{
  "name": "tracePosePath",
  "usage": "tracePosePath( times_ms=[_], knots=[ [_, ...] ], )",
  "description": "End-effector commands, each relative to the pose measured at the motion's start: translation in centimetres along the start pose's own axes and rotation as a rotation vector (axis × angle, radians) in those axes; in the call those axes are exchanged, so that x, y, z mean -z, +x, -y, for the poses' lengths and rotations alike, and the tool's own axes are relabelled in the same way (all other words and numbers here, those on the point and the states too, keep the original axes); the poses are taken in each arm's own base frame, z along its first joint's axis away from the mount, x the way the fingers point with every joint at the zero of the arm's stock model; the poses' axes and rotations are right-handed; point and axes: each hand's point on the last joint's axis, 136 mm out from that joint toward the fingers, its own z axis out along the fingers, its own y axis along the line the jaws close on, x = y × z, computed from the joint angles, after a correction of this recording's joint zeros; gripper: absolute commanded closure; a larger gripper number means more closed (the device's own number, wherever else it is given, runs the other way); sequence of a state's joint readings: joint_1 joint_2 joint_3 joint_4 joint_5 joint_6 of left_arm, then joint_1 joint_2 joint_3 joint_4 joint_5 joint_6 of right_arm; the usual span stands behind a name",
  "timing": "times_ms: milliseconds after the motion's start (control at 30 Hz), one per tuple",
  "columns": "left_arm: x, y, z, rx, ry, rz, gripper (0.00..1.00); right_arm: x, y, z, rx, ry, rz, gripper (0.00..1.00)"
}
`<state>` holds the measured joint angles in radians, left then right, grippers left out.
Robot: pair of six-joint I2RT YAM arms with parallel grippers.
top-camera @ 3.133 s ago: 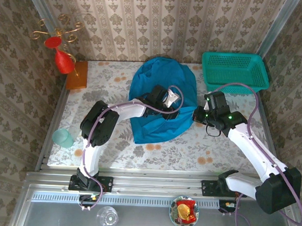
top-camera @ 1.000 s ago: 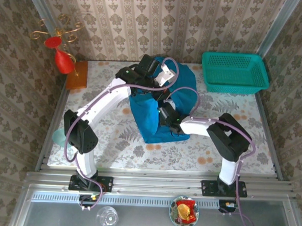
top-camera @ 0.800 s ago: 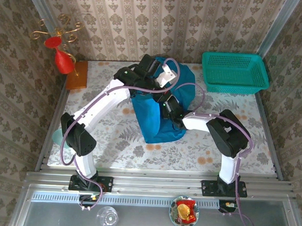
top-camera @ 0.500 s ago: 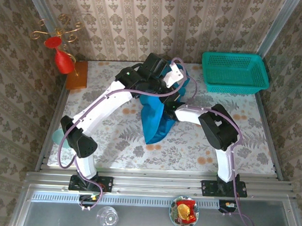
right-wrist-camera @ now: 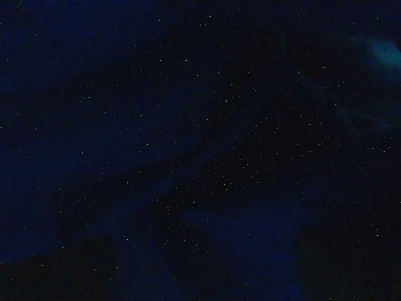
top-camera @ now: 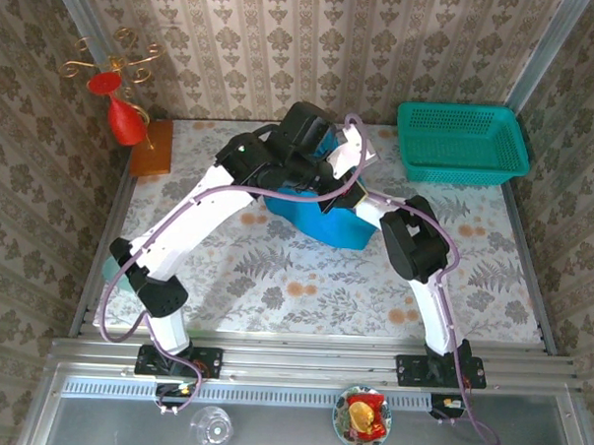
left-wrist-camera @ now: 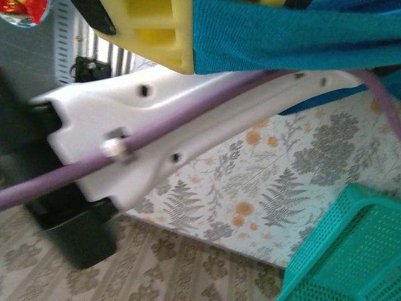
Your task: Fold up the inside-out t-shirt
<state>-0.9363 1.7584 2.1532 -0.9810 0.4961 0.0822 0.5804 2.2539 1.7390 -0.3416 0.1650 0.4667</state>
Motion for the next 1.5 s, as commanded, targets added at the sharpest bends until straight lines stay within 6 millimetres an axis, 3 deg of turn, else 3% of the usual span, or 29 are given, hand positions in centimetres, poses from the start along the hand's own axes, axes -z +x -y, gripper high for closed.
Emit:
tracePosePath(
  times_ms=[0,167,300,467,733,933,1100,1200,1367,1467],
  knots=[
    [3.9,-3.1,6.5,-0.069,0.203,0.126,1.0,-1.2,5.6,2.0,0.064,0.078,-0.266,0.15],
    [5.2,-3.3,6.7,-0.085,0.173,0.145,1.0,-1.3,9.4,2.3,0.127,0.09,-0.482,0.14],
    [5.0,-1.8,3.1,-0.073,-0.014,0.097,1.0,-0.1,12.8,3.7,0.193,0.159,-0.614,0.22],
    [5.0,1.2,-3.4,0.037,-0.213,0.027,1.0,1.8,14.0,4.5,0.2,0.168,-0.62,0.58],
    [7.5,6.0,-14.6,0.299,-0.413,0.1,1.0,7.6,13.8,2.6,0.205,0.025,-0.55,1.0],
    [8.6,12.2,-21.7,0.473,-0.532,0.077,1.0,12.4,13.8,1.6,0.2,-0.097,-0.492,1.0],
    [7.3,17.9,-25.4,0.589,-0.558,0.018,1.0,15.7,13.2,0.6,0.225,-0.149,-0.445,1.0],
    [5.5,21.4,-26.6,0.661,-0.538,-0.018,1.0,17.8,11.6,-0.2,0.222,-0.19,-0.37,1.0],
    [2.9,26.0,-26.8,0.757,-0.514,-0.05,1.0,20.9,7.5,-0.7,0.165,-0.211,-0.184,1.0],
    [2.0,28.5,-26.8,0.86,-0.495,0.01,1.0,22.6,5.8,-1.9,0.12,-0.298,-0.1,1.0]
  ],
)
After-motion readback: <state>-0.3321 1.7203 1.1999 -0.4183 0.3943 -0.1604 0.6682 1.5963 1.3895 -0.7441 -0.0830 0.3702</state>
